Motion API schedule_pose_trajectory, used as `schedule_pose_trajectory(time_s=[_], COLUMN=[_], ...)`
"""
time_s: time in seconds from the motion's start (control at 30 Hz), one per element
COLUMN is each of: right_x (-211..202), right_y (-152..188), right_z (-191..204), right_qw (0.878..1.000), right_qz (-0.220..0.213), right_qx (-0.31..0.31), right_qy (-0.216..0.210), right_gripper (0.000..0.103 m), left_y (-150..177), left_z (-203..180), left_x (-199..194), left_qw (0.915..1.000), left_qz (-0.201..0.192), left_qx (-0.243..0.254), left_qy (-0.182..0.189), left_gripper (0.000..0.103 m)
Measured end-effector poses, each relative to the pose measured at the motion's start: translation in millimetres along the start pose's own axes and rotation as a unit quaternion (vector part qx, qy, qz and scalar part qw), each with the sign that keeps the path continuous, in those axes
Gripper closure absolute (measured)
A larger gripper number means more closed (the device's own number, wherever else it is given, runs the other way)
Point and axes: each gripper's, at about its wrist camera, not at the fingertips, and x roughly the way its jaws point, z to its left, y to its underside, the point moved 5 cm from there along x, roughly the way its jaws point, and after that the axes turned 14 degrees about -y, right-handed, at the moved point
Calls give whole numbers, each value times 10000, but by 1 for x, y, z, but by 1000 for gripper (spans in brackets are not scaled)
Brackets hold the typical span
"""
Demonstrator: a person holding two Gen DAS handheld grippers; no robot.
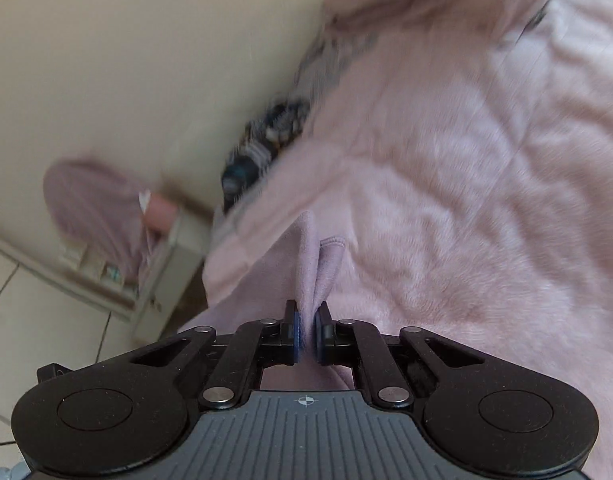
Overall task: Organize objects
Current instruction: 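Lift the folded top with both grippers and carry it toward the clothes stack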
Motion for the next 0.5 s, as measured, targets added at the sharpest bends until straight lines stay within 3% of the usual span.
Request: schedule_pose_trajectory(time_s=[0.13,0.27,0.37,0.5], right_x=[-74,-155,-217,-290], right_y=[3,22,49,99], right_z=[61,122,165,219], right_qw=[9944,9756,9517,9067], right_qz=[-985,-2060,-2817,-3816], right_qx=[-239,-415,-517,-456], right_qy=[290,634,1109,1735], right_gripper=[99,100,99,100], left_y=[-17,-18,-6,26], left_z=[-60,-129,-179,-242], left_x=[-35,-70,-92,-117], left_qw=[9959,9798,9577,9195], left_qz=[-173,-234,-176,142], left_qx=[718,1527,2124,2846], left_qy=[530,1268,1933,2707], left_gripper=[97,97,97,97])
